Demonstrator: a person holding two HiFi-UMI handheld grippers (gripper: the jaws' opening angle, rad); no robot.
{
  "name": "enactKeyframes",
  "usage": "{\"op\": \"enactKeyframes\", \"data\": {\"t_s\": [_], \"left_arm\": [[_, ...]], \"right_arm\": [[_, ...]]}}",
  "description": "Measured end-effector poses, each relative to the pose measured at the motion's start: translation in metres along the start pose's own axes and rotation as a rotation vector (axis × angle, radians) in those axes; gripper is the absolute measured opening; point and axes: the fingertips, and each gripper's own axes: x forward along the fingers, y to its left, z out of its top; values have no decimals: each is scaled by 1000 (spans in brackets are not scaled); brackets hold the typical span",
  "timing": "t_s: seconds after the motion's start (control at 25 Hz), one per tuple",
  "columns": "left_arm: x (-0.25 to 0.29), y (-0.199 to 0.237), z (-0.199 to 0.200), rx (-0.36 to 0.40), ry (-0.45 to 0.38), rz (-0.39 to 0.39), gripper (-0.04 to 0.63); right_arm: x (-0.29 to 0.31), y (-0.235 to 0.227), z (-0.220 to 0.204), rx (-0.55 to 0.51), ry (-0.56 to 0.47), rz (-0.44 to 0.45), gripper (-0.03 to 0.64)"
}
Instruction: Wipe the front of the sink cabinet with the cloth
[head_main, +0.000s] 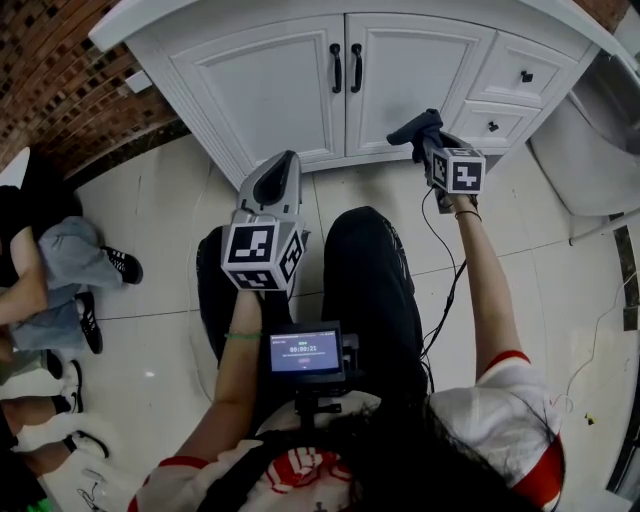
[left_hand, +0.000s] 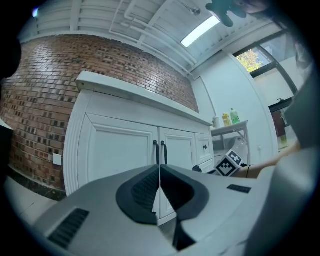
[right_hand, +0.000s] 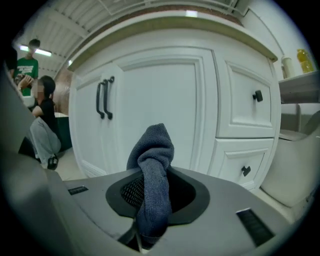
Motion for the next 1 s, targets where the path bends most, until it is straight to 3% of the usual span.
{"op": "enactKeyframes", "data": {"t_s": [0.16, 0.52, 0.76, 1.0], "left_arm": [[-23, -1, 12, 3, -17, 9, 31], [-70, -3, 34, 13, -70, 25, 31], [-108, -1, 32, 5, -83, 57, 31], [-109, 4, 34, -2, -100, 73, 31]], "right_arm": [[-43, 62, 48, 41, -166, 52, 107], [-148, 198, 127, 48, -437, 201, 107], [-171, 273, 107, 122, -419, 358, 107], [-168, 293, 92, 143, -403, 369, 107]]}}
